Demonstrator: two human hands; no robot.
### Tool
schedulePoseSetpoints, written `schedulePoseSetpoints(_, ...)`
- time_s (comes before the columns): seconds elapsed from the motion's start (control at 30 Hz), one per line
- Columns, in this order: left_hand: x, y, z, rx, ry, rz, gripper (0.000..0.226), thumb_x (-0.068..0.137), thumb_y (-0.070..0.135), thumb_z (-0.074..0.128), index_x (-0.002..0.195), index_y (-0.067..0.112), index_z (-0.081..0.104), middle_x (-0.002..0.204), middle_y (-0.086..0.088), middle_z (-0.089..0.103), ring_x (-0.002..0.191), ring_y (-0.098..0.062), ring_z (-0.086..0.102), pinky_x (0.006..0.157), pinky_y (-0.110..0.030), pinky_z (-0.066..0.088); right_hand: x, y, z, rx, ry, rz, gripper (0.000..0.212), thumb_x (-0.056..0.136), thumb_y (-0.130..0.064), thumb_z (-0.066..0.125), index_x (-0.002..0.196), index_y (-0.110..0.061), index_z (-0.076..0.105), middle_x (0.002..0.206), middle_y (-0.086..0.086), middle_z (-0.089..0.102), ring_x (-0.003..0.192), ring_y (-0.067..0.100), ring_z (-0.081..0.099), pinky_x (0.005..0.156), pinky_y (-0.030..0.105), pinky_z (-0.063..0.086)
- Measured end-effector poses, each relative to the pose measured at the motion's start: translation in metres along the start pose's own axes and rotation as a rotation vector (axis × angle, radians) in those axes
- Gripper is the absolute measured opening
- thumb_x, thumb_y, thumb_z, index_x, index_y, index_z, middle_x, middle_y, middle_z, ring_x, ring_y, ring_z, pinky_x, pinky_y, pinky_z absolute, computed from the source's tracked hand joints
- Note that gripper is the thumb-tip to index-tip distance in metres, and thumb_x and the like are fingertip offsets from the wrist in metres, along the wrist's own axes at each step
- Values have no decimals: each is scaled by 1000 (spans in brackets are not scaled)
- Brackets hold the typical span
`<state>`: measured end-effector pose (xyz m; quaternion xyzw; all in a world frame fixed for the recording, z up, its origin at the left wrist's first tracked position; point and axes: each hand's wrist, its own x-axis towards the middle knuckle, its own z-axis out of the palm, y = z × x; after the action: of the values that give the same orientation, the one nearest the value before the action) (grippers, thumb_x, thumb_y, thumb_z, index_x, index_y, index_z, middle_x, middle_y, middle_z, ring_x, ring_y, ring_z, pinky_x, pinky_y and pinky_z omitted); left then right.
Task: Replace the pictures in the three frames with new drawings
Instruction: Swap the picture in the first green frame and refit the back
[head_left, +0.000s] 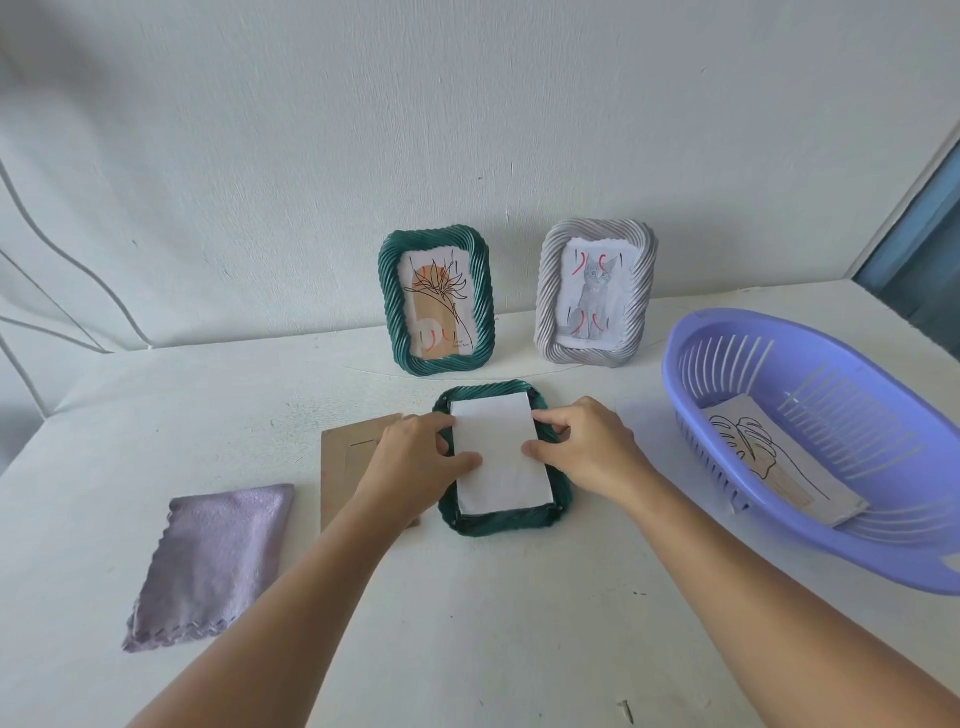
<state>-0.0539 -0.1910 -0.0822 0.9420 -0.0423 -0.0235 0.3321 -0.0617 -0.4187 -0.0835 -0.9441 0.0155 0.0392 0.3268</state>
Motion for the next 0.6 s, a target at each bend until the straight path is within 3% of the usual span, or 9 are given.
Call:
schedulePoseSetpoints(0.1, -1, 1, 0, 8, 3, 11, 58, 82, 43, 79, 133, 21, 64, 75, 9, 59, 87, -17, 55, 66, -29, 40, 0, 1, 2, -2, 4, -8, 41, 82, -51, 71, 122, -48, 68, 82, -10, 46, 87, 14, 50, 81, 36, 41)
schedulePoseSetpoints(0.3, -4, 4, -4, 3, -1, -11, 58, 82, 43, 79, 133, 20, 64, 75, 9, 61, 82, -13, 56, 64, -27, 41, 0, 2, 2, 14, 11, -9, 40, 82, -51, 71, 122, -48, 68, 85, -10, 47, 90, 13, 51, 85, 36, 41)
schedulePoseSetpoints(0.43, -10, 6, -14, 35, 50, -24, 53, 88, 50, 71, 133, 24, 62, 89, 7, 65, 83, -8, 59, 63, -19, 40, 2, 3, 2, 14, 1, 2, 42, 81, -53, 71, 123, -48, 68, 86, -10, 49, 89, 13, 51, 87, 36, 41)
schedulePoseSetpoints(0.6, -19, -20, -38, 300, 143, -146, 59, 95, 52, 57, 144, 19, 50, 120, -13, 58, 112, -35, 56, 95, -44, 46, -1, 2, 2, 31, 5, -8, 39, 84, -49, 71, 123, -49, 68, 94, -11, 54, 98, 12, 54, 94, 38, 43)
